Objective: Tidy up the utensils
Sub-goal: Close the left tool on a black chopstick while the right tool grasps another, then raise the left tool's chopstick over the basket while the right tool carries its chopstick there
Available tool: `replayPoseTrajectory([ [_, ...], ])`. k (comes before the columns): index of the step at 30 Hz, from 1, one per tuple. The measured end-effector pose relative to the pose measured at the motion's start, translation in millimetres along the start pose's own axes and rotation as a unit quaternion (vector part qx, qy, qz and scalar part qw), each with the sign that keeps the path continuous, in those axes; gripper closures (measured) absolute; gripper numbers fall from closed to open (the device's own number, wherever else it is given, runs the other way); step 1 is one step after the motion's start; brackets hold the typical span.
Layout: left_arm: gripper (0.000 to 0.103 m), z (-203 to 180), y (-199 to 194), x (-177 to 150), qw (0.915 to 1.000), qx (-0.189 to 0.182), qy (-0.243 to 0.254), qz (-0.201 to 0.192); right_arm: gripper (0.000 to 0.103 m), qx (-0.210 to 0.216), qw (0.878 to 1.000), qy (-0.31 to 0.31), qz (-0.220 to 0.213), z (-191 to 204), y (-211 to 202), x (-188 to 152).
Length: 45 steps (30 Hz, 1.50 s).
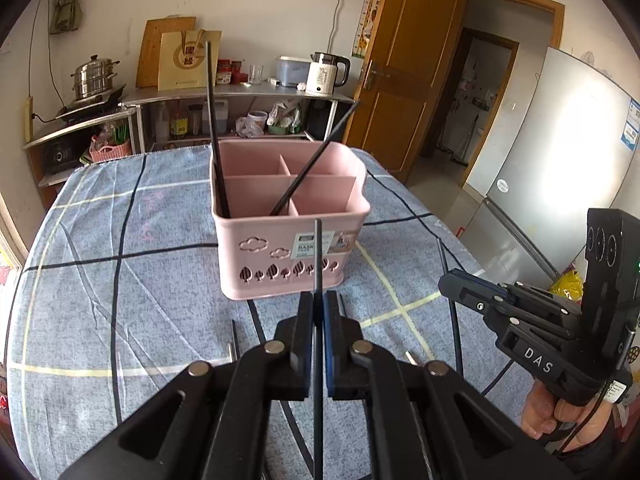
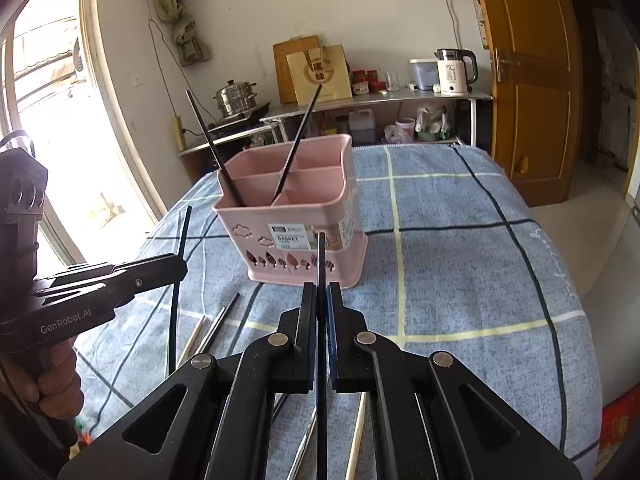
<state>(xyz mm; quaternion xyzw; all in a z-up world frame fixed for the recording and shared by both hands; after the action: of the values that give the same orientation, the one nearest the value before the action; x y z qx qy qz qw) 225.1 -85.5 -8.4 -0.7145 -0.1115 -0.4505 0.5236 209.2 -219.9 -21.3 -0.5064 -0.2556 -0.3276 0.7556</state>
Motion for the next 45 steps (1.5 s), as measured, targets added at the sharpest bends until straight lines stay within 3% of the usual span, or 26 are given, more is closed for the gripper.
replayPoseTrajectory([
  [13, 0.098, 9, -46, 30, 0.9986, 0.011, 0.006, -0.052, 0.098, 0.017, 0.998, -0.025, -0.059, 25, -45, 36],
  [29, 0.098, 11, -60, 38, 0.9978, 0.011, 0.005, -0.065, 0.099, 0.023, 0.996, -0.036, -0.084, 34, -56, 55],
  [45, 0.098, 33, -75, 98, 0.9964, 0.013, -0.002, -0.083, 0.099, 0.047, 0.989, -0.066, -0.124, 74, -60, 109],
])
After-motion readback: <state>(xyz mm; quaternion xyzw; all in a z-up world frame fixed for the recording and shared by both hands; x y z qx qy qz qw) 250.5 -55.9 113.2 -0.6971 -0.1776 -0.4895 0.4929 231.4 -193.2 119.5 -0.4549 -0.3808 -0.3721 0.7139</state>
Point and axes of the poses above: each gripper's, at about its wrist camera, not at the fingertips, and y roughly the way its jaws point, z to its left, x to its top, the point moved 10 cm from there along y, roughly the way its jaws point, and after that the axes turned 12 degrees about y, right-handed, at the moved point
